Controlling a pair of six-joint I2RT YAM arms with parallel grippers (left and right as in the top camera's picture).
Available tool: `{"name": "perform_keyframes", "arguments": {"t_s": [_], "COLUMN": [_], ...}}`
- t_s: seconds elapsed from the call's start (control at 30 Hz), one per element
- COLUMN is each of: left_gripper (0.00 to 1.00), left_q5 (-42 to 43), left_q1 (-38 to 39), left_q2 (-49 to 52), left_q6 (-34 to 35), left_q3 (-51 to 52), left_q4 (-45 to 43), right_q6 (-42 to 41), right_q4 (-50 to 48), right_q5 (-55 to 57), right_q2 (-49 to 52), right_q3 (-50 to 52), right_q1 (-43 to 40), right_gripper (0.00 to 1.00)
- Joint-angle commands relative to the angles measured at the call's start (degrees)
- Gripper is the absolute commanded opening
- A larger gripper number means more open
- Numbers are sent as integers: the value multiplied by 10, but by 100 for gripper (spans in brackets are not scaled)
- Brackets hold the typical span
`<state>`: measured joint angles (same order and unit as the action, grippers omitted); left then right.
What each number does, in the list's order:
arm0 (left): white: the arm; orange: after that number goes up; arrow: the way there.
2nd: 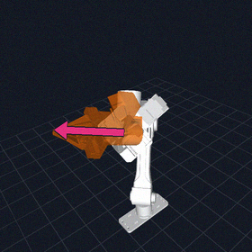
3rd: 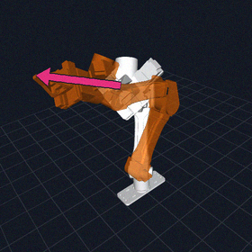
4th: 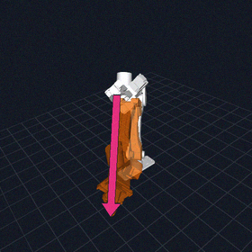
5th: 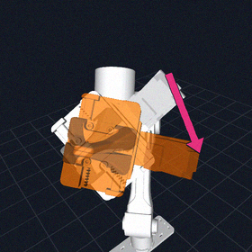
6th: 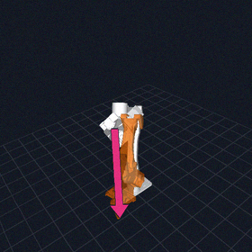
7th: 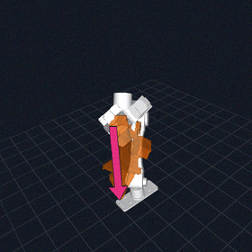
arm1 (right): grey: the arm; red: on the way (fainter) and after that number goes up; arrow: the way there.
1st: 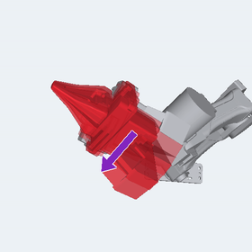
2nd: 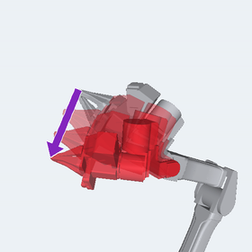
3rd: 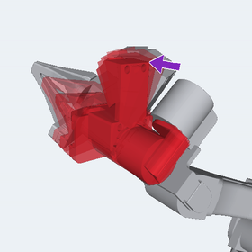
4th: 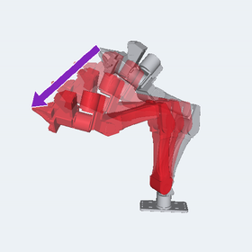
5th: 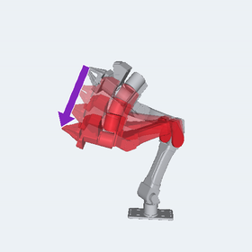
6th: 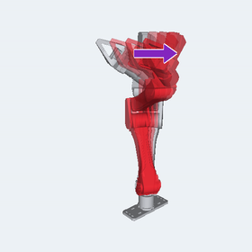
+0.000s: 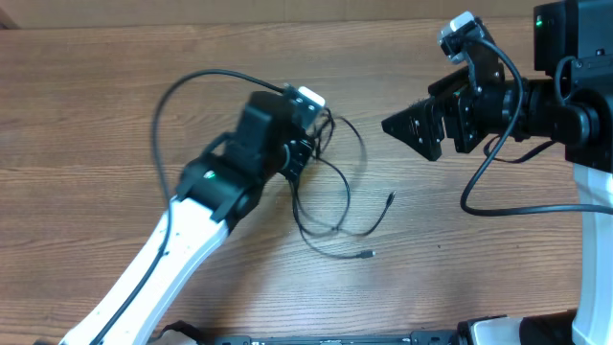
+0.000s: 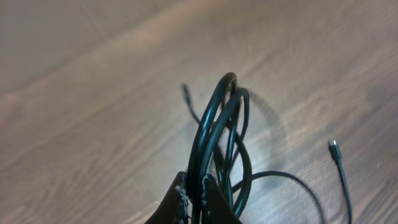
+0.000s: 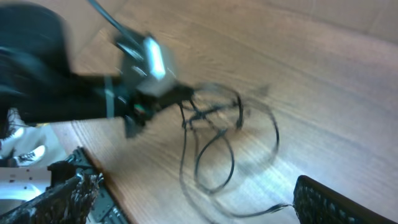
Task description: Untangle cables
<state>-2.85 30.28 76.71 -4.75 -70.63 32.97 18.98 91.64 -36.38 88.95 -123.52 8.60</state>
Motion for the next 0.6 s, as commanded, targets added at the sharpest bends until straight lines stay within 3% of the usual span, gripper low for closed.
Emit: {"name": "perform_keyframes", "arguments": {"t_s": [0.0,0.33,0.57], "left_gripper": [4,4,4], "left_q5": [-8,-7,-20], "left_q1": [-9,-11,-11], "left_q2": [-41,-101,-105], "left_q6": [25,82,87], "left_q3": [-25,-78,-134], "left_q4": [-3,-30,-27], "right_q6": [-28,-44,-36], "right_q4": [5,51,51], "right_q5": [3,-64,-58], "right_q2": [9,58,87], "right_q3": [-2,-2,-2], "right_q1": [-2,11,76], "right_gripper": [100,100,100]}}
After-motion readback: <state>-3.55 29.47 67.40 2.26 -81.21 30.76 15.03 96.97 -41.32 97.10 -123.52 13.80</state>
